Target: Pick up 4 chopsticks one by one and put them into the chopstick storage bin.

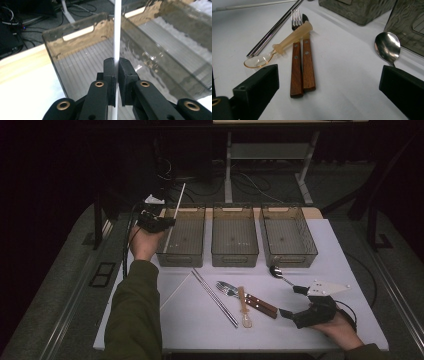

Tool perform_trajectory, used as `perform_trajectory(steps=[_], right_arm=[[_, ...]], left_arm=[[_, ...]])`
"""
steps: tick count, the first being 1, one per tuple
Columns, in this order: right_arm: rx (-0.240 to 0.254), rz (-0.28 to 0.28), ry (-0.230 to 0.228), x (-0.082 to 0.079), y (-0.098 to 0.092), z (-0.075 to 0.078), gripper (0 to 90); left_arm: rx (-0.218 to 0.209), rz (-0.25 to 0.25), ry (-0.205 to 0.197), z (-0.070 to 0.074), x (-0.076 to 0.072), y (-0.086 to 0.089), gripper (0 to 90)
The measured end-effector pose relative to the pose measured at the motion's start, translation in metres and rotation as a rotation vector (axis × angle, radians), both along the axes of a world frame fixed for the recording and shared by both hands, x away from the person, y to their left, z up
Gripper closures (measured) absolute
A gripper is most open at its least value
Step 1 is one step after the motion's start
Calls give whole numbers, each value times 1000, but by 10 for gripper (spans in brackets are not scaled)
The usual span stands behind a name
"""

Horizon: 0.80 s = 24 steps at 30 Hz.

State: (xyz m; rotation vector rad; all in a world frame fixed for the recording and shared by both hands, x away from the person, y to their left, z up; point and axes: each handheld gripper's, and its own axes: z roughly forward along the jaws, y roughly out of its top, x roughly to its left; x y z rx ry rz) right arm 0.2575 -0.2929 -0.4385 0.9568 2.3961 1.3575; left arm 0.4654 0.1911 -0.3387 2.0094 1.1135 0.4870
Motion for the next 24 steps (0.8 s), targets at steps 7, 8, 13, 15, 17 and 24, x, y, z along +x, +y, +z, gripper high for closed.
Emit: perform_trajectory(steps=[7, 8, 13, 15, 17, 24], right_arm=[[2, -2, 0, 0, 0, 0, 25], [1, -3, 2, 0, 0, 0, 25], [-1, -3, 4, 0, 0, 0, 25], [1, -4, 4, 0, 0, 0, 25], [3, -3, 2, 0, -1, 0, 25], [3, -1, 1, 0, -1, 0, 25]], left_arm=[[16, 8, 41, -17, 2, 4, 846], [19, 8, 45, -19, 2, 4, 846], [40, 10, 68, -27, 5, 3, 845], [51, 12, 75, -31, 5, 2, 845], [52, 16, 79, -34, 7, 0, 844], [89, 40, 82, -45, 14, -8, 835]])
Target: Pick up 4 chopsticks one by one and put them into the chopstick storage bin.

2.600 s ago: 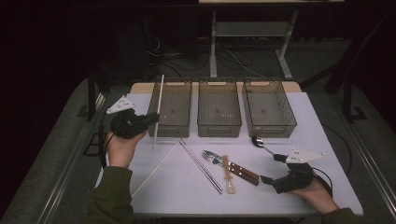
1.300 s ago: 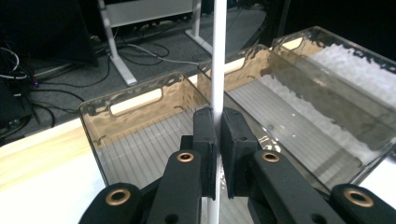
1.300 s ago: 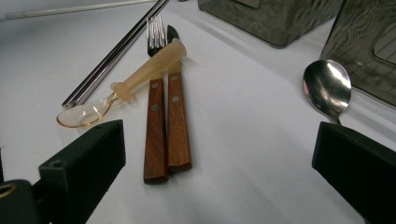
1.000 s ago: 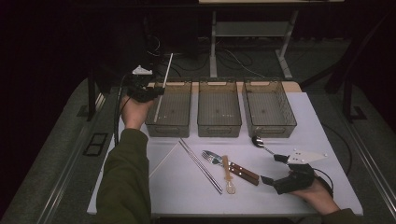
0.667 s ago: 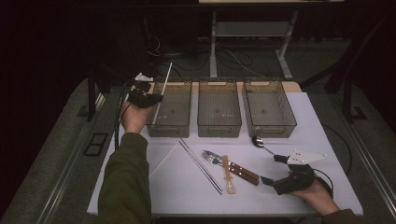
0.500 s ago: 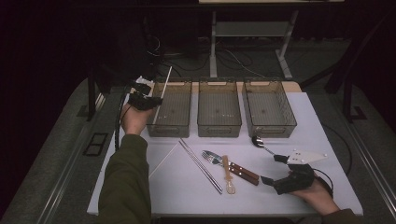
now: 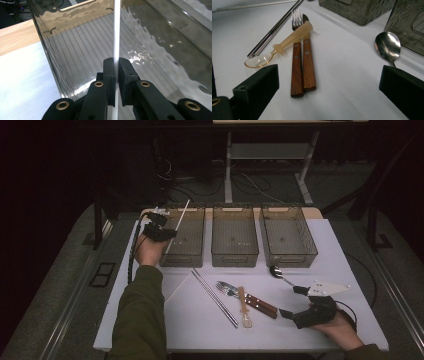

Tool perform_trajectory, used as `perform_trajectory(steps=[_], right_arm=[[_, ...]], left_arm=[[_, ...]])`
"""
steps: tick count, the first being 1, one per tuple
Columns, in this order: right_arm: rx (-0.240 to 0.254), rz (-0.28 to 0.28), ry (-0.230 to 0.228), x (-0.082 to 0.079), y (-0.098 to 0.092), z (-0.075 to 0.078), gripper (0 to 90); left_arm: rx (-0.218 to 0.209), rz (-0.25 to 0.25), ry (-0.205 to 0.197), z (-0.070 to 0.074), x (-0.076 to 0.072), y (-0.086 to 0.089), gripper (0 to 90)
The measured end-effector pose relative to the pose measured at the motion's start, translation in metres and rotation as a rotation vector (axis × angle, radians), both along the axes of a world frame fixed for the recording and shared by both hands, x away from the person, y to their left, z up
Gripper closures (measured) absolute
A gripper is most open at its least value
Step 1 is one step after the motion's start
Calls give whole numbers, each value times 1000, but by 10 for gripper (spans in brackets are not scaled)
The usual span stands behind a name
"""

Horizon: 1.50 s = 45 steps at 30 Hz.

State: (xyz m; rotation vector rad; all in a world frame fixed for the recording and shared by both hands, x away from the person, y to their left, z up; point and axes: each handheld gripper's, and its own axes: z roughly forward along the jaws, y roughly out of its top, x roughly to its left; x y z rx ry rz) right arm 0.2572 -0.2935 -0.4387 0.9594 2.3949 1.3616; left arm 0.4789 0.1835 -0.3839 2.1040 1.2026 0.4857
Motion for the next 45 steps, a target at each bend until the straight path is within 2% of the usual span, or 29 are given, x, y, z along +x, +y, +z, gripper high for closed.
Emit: perform_trajectory(steps=[1, 3, 6, 12, 14, 18, 21, 25, 30, 32, 33, 35, 40, 45], right_arm=[[0, -1, 1, 0, 0, 0, 25], [2, -1, 1, 0, 0, 0, 25], [2, 0, 1, 0, 0, 0, 25], [0, -3, -1, -1, 0, 0, 25], [1, -4, 0, -1, 0, 1, 25], [1, -5, 0, -1, 0, 0, 25], [-1, -2, -1, 0, 0, 0, 25], [-1, -3, 0, 0, 1, 0, 25], [-1, -3, 3, 0, 1, 0, 25], [2, -5, 4, 0, 1, 0, 25], [3, -6, 5, 0, 1, 0, 25], [2, -6, 5, 0, 1, 0, 25], [1, -7, 6, 0, 1, -1, 25], [2, -8, 5, 0, 1, 0, 24]], left_arm=[[6, 8, -14, -2, 0, -2, 819], [-9, 16, -23, -4, 1, -4, 636], [-1, 5, -38, -2, 0, -6, 529], [-42, -10, -66, 7, -5, -6, 434], [-65, -32, -56, 9, -7, -7, 387], [-82, -66, -52, 15, -14, -12, 284], [-84, -87, -67, 22, -21, -15, 243], [-117, -103, -63, 30, -31, -16, 175], [-132, -140, -71, 33, -46, -16, 100], [-132, -155, -67, 32, -53, -15, 0], [-133, -167, -72, 31, -56, -15, 0], [-122, -158, -74, 30, -62, -15, 0], [-143, -157, -76, 29, -76, -10, 0], [-144, -149, -87, 28, -93, -4, 0]])
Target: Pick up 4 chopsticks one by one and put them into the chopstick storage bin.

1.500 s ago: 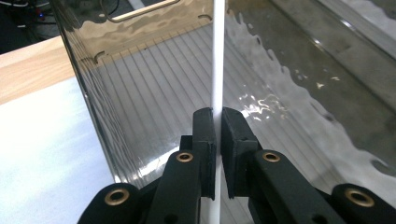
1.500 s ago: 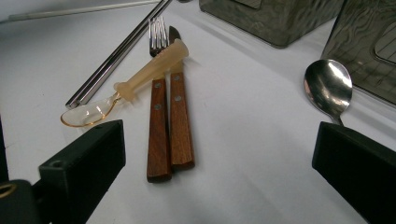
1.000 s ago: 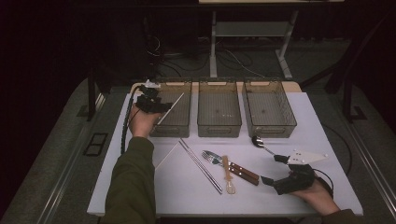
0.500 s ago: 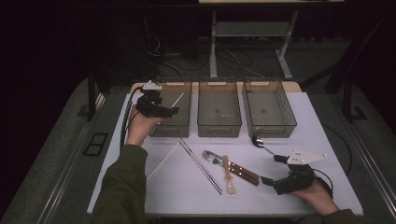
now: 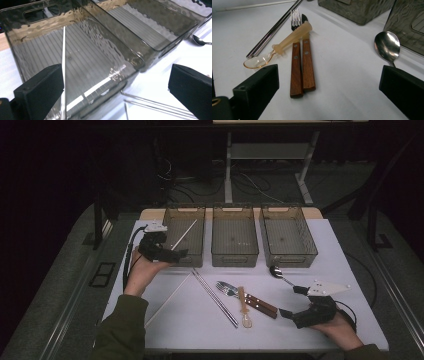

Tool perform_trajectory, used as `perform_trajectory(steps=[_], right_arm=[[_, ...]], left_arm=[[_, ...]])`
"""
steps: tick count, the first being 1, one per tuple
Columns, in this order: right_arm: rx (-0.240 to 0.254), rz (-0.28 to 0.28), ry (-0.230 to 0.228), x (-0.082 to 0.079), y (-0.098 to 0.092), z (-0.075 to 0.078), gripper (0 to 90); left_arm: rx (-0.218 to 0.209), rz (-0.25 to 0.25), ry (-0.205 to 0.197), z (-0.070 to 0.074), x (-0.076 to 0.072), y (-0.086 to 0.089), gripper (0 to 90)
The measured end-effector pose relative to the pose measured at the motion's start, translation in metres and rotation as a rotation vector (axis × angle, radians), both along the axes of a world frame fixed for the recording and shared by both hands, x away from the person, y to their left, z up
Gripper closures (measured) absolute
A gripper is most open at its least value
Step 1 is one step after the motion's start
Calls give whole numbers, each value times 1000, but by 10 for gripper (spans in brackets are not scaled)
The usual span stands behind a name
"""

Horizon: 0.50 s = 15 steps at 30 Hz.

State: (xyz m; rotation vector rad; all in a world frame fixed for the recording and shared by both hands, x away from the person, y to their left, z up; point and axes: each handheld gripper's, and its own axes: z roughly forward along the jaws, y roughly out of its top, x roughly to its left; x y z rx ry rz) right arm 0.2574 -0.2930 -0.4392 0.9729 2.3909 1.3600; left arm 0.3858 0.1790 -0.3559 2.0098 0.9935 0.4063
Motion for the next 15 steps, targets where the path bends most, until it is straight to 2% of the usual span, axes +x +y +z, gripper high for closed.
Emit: perform_trajectory(steps=[5, 11, 15], right_arm=[[3, 1, -1, 0, 0, 0, 25], [3, 2, -1, 1, 0, 0, 24], [6, 5, -5, 0, 0, 2, 25]], left_arm=[[18, -12, -6, -6, -20, 3, 0], [9, -11, -10, -15, -40, 9, 0], [21, -18, 3, -22, -53, 12, 0]])
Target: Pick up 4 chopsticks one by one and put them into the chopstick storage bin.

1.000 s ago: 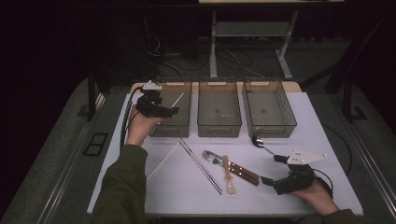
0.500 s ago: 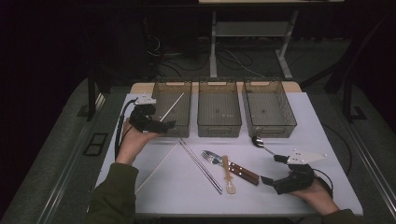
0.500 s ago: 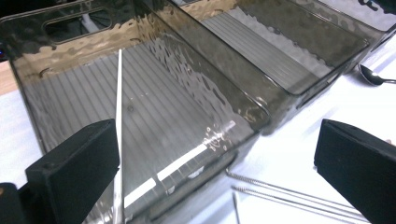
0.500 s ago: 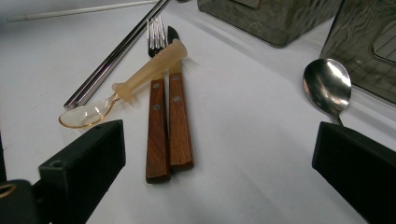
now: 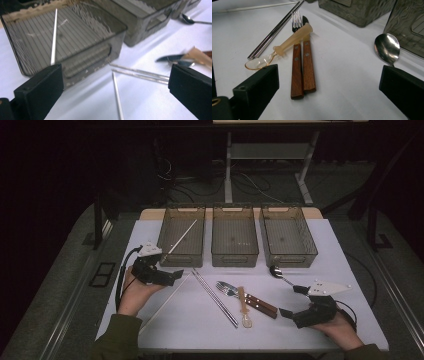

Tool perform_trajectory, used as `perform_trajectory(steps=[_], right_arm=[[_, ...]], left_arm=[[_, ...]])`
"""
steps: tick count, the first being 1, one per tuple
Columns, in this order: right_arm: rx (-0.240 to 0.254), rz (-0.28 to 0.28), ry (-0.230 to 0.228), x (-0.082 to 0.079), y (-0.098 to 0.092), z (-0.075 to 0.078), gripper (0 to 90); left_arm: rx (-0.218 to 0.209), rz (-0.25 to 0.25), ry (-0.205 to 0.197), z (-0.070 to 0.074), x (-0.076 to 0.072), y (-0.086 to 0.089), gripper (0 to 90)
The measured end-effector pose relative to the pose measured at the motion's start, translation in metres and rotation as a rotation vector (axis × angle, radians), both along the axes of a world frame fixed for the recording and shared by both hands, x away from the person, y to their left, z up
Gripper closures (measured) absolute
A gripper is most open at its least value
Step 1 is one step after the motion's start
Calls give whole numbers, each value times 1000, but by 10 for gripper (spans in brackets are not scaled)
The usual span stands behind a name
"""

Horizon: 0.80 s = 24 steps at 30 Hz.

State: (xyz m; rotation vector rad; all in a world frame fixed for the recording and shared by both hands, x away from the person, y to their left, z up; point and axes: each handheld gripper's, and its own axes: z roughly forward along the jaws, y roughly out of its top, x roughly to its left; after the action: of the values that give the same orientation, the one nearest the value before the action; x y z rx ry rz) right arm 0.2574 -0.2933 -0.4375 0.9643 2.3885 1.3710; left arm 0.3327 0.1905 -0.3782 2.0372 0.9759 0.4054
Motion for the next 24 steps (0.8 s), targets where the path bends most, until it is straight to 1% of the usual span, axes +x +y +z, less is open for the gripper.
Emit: perform_trajectory(steps=[2, 3, 5, 7, 9, 12, 14, 15, 17, 19, 20, 24], right_arm=[[0, -3, 4, 0, 0, 0, 25], [0, -1, 3, 0, 0, 0, 25], [-2, 4, -1, -1, 0, 0, 25], [-4, 6, -2, -1, 1, 0, 25], [-5, 9, -3, -1, 1, 0, 25], [-6, 6, -3, -1, 1, 0, 25], [-9, 6, -3, -1, 1, 0, 25], [-9, 5, -3, -1, 1, -1, 25], [-10, 3, 0, -1, 1, -1, 25], [-11, 2, 3, -1, 2, 0, 25], [-11, 2, 3, -1, 2, 0, 25], [-16, 2, 7, -1, 2, -1, 25]], left_arm=[[-4, 1, 2, -3, -6, 1, 0], [2, 3, 0, -4, -10, 2, 0], [6, 6, -11, -8, -17, 3, 0], [1, 16, -23, -12, -24, 6, 13], [0, 15, -9, -16, -31, 8, 29], [17, 6, -9, -22, -42, 11, 69], [19, 3, -13, -24, -48, 14, 134], [15, -1, -8, -26, -51, 16, 158], [25, -5, 7, -30, -56, 19, 209], [20, 1, 24, -34, -61, 21, 274], [27, -1, 28, -35, -63, 22, 304], [38, 24, 59, -40, -68, 26, 440]])
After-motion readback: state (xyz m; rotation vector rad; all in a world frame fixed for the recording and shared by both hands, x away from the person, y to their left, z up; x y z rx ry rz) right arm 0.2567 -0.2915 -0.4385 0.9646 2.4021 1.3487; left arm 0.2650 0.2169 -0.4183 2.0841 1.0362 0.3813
